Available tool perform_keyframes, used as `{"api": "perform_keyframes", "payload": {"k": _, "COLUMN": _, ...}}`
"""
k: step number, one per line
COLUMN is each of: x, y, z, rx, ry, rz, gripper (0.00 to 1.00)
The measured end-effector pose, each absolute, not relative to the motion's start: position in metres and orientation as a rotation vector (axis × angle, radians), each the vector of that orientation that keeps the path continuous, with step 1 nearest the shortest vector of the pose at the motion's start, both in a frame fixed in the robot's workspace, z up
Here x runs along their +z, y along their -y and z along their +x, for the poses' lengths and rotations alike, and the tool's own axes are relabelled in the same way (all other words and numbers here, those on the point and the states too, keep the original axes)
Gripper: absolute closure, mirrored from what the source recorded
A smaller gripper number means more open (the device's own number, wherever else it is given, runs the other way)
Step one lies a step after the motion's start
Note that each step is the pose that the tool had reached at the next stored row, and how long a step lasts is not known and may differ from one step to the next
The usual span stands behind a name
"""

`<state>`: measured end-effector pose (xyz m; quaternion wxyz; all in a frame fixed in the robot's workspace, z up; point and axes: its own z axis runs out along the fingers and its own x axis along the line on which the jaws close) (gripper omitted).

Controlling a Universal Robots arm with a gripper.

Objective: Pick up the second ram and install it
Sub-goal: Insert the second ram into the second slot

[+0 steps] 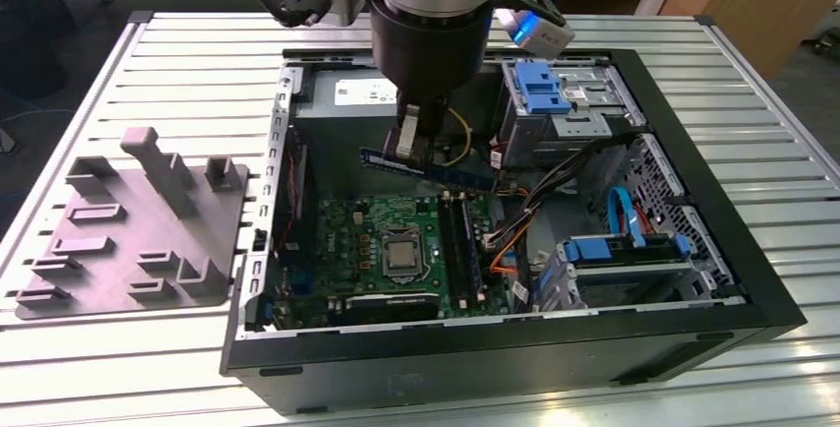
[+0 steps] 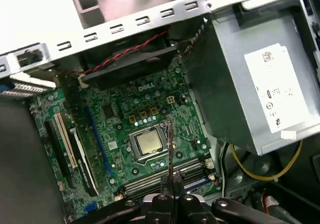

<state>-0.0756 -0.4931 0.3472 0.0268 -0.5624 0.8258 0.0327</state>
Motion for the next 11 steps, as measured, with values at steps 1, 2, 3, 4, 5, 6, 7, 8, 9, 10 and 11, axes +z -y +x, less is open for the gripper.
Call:
{"api": "perform_keyframes", "payload": {"k": 1, "x": 0.3471, "y": 0.4931, "z": -0.0756, "rx": 0.1, "ry": -2.566, "rz": -1.714, "gripper": 0.89}}
{"api": "perform_keyframes", "payload": {"k": 2, "x": 0.347, "y": 0.4931, "z": -0.0756, "rx": 0.099, "ry": -2.581, "rz": -1.691, "gripper": 0.89}}
{"api": "perform_keyframes", "payload": {"k": 3, "x": 0.3468, "y": 0.4931, "z": -0.0756, "rx": 0.099, "ry": -2.595, "rz": -1.667, "gripper": 0.89}}
{"api": "perform_keyframes", "payload": {"k": 4, "x": 0.3467, "y": 0.493, "z": -0.0756, "rx": 0.098, "ry": -2.61, "rz": -1.643, "gripper": 0.89}}
{"api": "perform_keyframes", "payload": {"k": 5, "x": 0.3465, "y": 0.4931, "z": -0.0756, "rx": 0.097, "ry": -2.624, "rz": -1.619, "gripper": 0.89}}
{"api": "perform_keyframes", "payload": {"k": 6, "x": 0.3463, "y": 0.493, "z": -0.0756, "rx": 0.096, "ry": -2.639, "rz": -1.594, "gripper": 0.89}}
{"api": "perform_keyframes", "payload": {"k": 7, "x": 0.3461, "y": 0.493, "z": -0.0756, "rx": 0.096, "ry": -2.653, "rz": -1.57, "gripper": 0.89}}
{"api": "perform_keyframes", "payload": {"k": 8, "x": 0.3459, "y": 0.4931, "z": -0.0756, "rx": 0.095, "ry": -2.667, "rz": -1.545, "gripper": 0.89}}
{"api": "perform_keyframes", "payload": {"k": 9, "x": 0.3456, "y": 0.493, "z": -0.0756, "rx": 0.094, "ry": -2.68, "rz": -1.521, "gripper": 0.89}}
{"api": "perform_keyframes", "payload": {"k": 10, "x": 0.3454, "y": 0.493, "z": -0.0756, "rx": 0.093, "ry": -2.693, "rz": -1.496, "gripper": 0.89}}
{"api": "perform_keyframes", "payload": {"k": 11, "x": 0.3451, "y": 0.493, "z": -0.0756, "rx": 0.092, "ry": -2.706, "rz": -1.472, "gripper": 0.89}}
